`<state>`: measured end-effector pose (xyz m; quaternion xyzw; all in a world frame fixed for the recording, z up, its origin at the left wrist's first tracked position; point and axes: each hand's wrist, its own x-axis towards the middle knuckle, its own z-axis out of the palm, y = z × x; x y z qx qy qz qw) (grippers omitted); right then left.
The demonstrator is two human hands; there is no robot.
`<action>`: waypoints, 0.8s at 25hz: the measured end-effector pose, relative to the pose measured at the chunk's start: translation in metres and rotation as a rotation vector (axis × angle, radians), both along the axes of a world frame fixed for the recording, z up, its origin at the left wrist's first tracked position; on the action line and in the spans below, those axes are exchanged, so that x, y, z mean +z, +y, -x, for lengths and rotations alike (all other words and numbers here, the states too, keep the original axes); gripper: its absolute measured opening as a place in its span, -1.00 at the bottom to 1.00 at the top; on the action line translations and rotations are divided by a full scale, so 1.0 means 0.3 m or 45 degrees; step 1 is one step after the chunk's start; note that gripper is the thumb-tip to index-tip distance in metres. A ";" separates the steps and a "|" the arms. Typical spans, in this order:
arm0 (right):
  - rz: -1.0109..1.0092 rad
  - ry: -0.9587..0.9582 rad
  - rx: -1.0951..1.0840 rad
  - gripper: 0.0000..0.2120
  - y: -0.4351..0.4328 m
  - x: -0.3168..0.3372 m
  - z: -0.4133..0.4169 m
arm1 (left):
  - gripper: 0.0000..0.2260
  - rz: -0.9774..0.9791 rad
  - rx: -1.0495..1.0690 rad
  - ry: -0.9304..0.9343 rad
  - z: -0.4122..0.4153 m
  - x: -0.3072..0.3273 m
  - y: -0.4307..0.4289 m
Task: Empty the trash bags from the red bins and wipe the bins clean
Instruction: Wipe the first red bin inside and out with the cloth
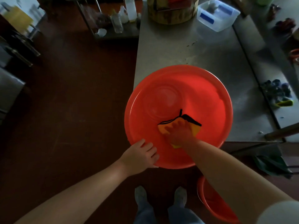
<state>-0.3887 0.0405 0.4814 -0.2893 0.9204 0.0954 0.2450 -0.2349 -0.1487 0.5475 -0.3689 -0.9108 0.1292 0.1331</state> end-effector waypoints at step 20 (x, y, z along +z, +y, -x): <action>-0.100 -0.033 -0.062 -0.44 0.079 0.075 -0.042 | -0.61 0.068 -0.141 -0.085 0.024 -0.004 -0.028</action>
